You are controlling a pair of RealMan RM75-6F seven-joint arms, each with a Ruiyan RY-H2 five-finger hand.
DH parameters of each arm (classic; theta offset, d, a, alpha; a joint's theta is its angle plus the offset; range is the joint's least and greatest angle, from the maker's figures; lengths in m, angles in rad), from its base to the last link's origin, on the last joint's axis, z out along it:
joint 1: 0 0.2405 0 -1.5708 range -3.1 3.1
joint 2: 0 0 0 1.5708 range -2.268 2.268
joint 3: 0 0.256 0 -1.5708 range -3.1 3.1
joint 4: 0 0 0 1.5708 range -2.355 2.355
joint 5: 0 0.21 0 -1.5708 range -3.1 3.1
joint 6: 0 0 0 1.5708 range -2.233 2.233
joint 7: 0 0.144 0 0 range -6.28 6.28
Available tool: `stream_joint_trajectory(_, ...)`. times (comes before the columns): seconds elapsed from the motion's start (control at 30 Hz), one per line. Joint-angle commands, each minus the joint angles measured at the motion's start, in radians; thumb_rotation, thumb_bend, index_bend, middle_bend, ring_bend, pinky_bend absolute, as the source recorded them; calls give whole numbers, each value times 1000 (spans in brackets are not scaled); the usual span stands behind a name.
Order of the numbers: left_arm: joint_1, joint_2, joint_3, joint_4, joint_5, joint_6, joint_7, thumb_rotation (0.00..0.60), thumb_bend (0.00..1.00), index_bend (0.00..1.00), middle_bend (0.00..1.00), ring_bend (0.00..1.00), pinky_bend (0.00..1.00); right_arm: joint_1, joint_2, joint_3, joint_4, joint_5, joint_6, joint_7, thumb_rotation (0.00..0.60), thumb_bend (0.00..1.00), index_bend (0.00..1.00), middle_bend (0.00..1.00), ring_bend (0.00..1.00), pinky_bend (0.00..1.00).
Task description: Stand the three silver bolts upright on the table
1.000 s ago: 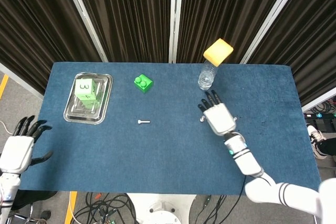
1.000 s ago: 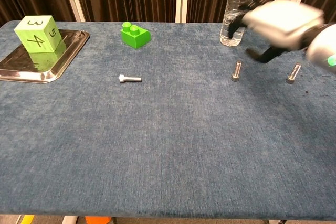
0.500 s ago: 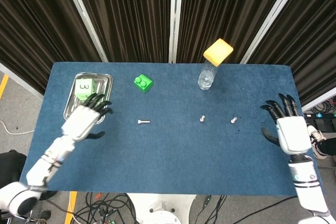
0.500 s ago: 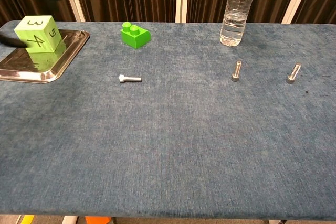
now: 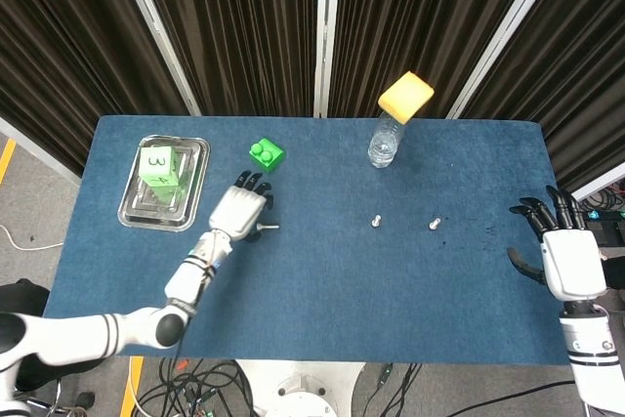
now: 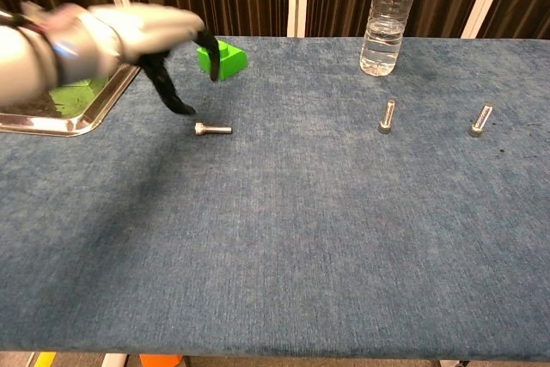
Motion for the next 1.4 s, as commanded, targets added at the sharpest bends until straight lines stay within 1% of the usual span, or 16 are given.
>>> stream_joint_trajectory(0.03,-62,-85,7,91,-81,24,49,600,190,391,177,11,0,-1,-3,6,6,2,-12,6,600,151,296,231,0,0)
stream_joint_trajectory(0.13,-79,-123,5,132,-114,41,56,600,200,409,177,11,0,-3,-5,11,12,3,-22,13,600,151,295,230,0,0)
stream_joint_trajectory(0.23,-87,-147,13,166,-124,50,54,600,238,444,177,11,0,-8,-6,18,17,4,-26,20,600,152,296,230,0,0)
stream_joint_trajectory(0.47,-87,-175,25,208,-151,47,35,600,262,472,177,11,0,-17,-7,25,29,8,-41,32,600,151,296,229,0,0)
stream_joint_trajectory(0.73,-89,-191,23,220,-174,27,2,600,276,474,177,11,0,-25,-8,33,35,12,-56,34,600,151,295,229,0,0)
stream_joint_trajectory(1.2,-111,-212,30,239,-190,11,-8,600,331,496,177,11,0,-40,-11,44,44,16,-68,40,600,151,295,229,0,0)
stream_joint_trajectory(1.4,-116,-219,36,256,-189,20,-3,600,352,510,177,11,0,-46,-9,49,47,20,-72,43,600,151,296,229,0,0)
